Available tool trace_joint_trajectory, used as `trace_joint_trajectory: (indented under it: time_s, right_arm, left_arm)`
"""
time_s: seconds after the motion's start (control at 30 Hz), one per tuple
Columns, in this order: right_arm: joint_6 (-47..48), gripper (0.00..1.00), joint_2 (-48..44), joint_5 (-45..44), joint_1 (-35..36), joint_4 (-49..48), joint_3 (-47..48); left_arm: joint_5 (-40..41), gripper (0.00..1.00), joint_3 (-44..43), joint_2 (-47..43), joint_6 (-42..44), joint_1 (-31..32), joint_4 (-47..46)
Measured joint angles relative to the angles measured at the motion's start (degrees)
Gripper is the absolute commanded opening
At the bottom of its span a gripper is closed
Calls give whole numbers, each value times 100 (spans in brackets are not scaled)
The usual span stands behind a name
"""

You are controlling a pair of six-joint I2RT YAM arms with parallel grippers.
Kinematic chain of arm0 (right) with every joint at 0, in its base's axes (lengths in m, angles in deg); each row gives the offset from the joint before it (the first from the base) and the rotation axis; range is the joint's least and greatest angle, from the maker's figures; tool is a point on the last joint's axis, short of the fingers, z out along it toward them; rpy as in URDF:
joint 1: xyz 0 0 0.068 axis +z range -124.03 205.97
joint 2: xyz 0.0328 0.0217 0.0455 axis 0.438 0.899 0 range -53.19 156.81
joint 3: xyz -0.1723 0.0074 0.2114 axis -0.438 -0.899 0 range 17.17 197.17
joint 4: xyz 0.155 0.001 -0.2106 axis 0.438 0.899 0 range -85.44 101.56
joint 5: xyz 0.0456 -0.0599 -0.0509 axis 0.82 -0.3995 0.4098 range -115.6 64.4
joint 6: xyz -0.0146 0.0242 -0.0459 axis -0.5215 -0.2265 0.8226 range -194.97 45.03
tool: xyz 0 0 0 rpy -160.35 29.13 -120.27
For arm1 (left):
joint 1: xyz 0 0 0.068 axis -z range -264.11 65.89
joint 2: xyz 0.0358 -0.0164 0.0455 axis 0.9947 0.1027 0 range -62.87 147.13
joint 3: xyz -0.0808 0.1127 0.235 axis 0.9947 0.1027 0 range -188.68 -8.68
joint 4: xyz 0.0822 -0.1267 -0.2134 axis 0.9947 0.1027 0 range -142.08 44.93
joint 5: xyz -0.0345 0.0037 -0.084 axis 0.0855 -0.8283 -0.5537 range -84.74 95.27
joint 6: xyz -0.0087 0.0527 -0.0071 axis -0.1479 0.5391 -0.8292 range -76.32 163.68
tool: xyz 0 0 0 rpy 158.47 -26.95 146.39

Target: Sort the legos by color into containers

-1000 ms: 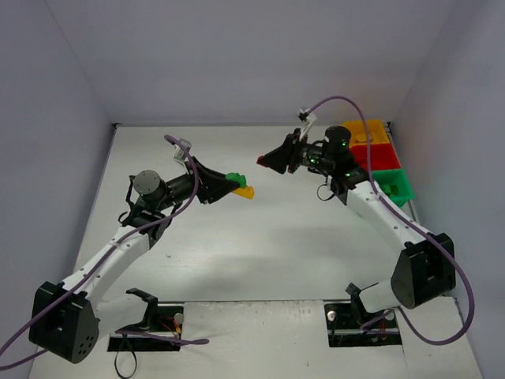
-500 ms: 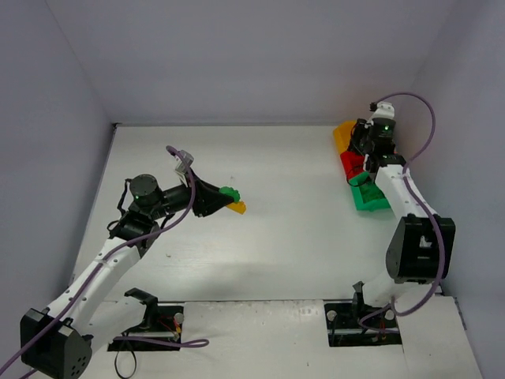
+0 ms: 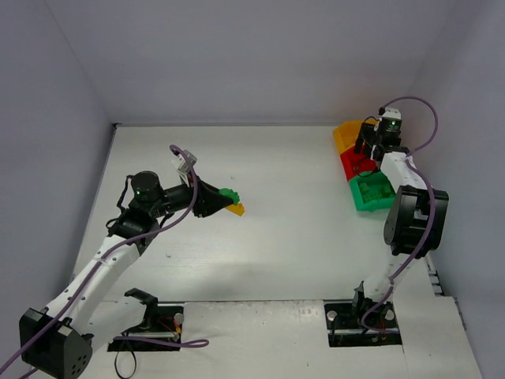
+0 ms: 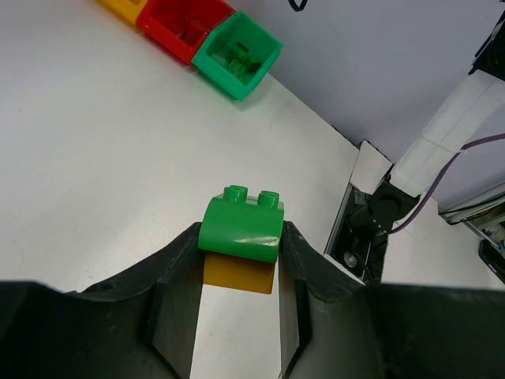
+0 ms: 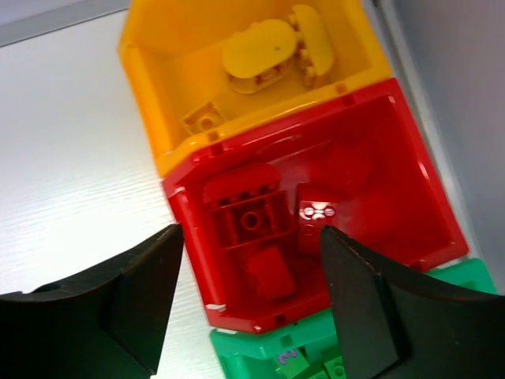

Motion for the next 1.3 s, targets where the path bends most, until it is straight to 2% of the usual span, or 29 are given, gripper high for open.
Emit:
trace_joint_trajectory:
  time_s: [0.17, 0.3, 0.47, 0.57, 0.7, 0.97, 1.2, 1.3]
  right_arm:
    - [-4, 67, -284, 758, 4, 153, -35]
    - [-188, 66, -1078, 2124, 103, 205, -273]
    - [-317, 68, -1937, 3930, 1014, 13, -369]
    - [-433, 73, -2203, 4970, 1672, -201, -570]
    - [-446, 76, -2347, 5895, 2197, -232, -809]
    - [-326, 77, -2385, 6867, 2824, -236, -894]
    - [-210, 76, -2382, 7047, 3407, -236, -896]
    - [-177, 73, -2369, 7047, 3539, -236, -894]
  left_arm:
    - [-105, 0, -223, 240, 114, 0, 17]
    - [-149, 0, -407, 533, 164, 0, -33]
    - [-256, 0, -616, 916, 151, -7, -144]
    - [-295, 0, -721, 1054, 46, -9, -343]
    - [-348, 0, -741, 1117, -184, -13, -728]
    - [-376, 0, -743, 1161, -741, -13, -1416]
    - [-372, 0, -743, 1161, -1086, -13, -1797]
    - [-367, 0, -743, 1161, -1174, -13, -1860]
